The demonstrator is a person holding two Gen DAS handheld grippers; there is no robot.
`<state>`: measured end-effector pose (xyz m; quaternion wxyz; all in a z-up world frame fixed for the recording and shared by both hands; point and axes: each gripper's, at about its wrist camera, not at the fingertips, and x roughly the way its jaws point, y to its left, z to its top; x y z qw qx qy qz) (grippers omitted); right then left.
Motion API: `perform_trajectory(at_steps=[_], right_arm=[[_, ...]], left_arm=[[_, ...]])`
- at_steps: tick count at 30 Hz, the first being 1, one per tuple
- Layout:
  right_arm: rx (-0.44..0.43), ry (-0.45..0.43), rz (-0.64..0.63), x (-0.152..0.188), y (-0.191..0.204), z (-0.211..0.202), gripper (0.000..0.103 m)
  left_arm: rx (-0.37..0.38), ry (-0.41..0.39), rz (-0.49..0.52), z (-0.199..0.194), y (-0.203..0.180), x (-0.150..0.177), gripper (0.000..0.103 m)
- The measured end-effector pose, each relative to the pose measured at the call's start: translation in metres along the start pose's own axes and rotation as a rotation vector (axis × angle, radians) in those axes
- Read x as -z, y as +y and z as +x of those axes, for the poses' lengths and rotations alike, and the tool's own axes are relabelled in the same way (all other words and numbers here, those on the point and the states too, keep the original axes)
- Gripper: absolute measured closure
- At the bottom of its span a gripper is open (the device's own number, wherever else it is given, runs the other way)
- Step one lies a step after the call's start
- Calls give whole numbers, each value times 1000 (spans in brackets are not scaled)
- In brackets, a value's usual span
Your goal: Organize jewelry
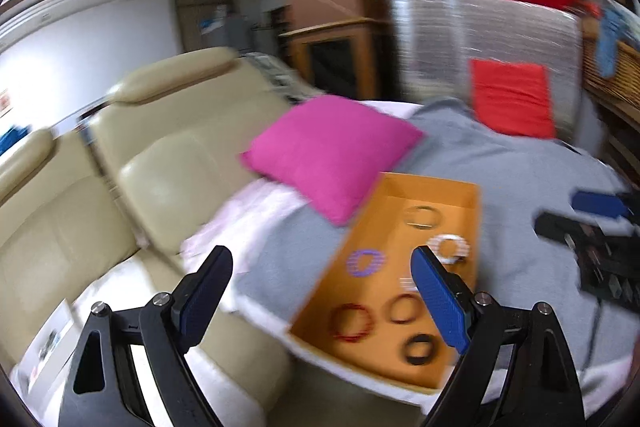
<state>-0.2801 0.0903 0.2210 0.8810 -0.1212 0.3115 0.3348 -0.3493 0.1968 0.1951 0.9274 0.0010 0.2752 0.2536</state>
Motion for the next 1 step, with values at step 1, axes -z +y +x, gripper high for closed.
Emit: perform_trajectory(at_steps=[1], right_arm=[[24,-5,41,2,-24,1,42]], left_arm=[[49,7,32,3,-19,-3,12]])
